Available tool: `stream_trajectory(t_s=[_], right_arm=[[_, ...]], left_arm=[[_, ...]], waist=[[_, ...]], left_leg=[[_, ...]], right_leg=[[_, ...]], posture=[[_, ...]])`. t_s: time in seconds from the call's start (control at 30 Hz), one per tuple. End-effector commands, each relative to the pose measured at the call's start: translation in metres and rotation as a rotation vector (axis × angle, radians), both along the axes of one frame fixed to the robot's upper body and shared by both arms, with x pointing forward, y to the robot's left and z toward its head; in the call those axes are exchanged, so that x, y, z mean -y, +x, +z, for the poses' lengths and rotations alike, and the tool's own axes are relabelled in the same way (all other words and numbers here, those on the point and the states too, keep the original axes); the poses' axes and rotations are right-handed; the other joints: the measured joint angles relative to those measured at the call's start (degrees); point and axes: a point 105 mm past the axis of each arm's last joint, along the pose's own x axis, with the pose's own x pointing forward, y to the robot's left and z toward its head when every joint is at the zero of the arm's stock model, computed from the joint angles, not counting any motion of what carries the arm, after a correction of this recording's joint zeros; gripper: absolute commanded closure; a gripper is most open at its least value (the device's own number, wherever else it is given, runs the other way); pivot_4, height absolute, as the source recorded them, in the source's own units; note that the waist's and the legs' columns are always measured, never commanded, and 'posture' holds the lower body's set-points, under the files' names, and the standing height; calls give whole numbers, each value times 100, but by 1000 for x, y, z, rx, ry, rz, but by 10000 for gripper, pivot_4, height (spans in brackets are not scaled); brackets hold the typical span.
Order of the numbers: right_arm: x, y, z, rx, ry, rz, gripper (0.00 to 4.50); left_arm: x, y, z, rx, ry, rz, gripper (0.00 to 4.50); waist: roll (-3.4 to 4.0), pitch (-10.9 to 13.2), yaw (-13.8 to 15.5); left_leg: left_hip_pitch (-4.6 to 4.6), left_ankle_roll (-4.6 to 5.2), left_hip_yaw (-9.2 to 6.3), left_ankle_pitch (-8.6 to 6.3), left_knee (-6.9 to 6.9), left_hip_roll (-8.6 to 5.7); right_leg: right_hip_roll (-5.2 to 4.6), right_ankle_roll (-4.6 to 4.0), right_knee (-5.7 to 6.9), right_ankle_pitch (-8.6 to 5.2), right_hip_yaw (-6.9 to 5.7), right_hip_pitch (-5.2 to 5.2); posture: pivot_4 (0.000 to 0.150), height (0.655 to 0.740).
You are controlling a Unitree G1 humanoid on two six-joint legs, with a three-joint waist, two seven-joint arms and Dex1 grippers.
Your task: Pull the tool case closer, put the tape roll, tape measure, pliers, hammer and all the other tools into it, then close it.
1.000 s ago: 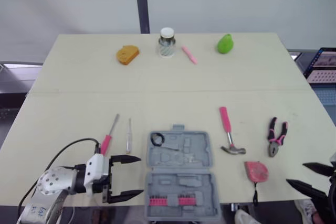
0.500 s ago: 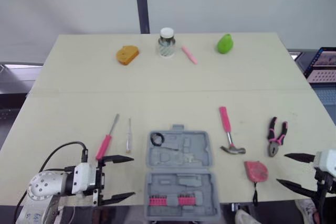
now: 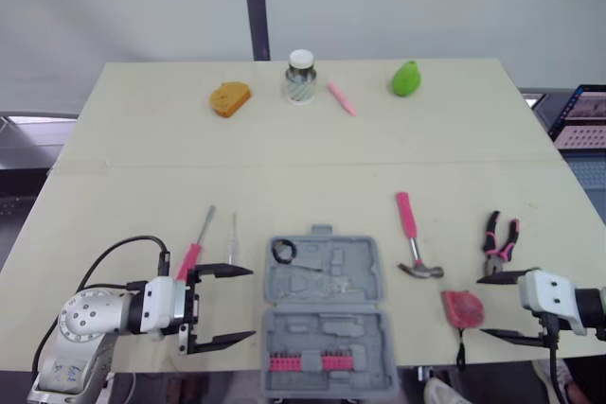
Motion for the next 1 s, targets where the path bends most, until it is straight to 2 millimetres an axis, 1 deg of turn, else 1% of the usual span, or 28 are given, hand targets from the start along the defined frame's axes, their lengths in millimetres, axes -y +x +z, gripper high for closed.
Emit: stream_trajectory(t_s=[0.03, 0.2, 0.4, 0.73, 1.0], right_arm=[[3, 1, 1, -8, -44, 44, 728], [2, 6, -4, -16, -85, 92, 728], [2, 10, -8, -17, -97, 105, 728], [-2, 16, -14, -15, -122, 139, 728], [-2, 20, -20, -14, -140, 136, 728]], left_arm=[[3, -4, 6, 15, -4, -11, 0], [4, -7, 5, -3, -10, 3, 0], [5, -9, 5, -8, -12, 16, 0], [7, -9, 11, -8, -9, 30, 0], [9, -9, 14, -10, -7, 43, 0]], waist=[[0, 0, 0], [0, 0, -2], [1, 0, 5], [1, 0, -5], [2, 0, -3]], left_leg=[[0, 0, 0, 1, 0, 0], [0, -1, 0, 2, 2, 0], [0, -2, -3, 3, 4, 0], [0, -2, -3, 4, 6, -1], [-1, -2, -2, 5, 8, -1]], right_leg=[[0, 0, 1, 0, 0, 0], [0, 0, 2, 0, 0, 0], [0, 0, 4, 0, -2, 1], [0, 0, 7, 0, -1, 1], [1, 0, 9, 0, -2, 1]], posture=[[1500, 6950], [1500, 6950], [1500, 6950], [1500, 6950], [1500, 6950]])
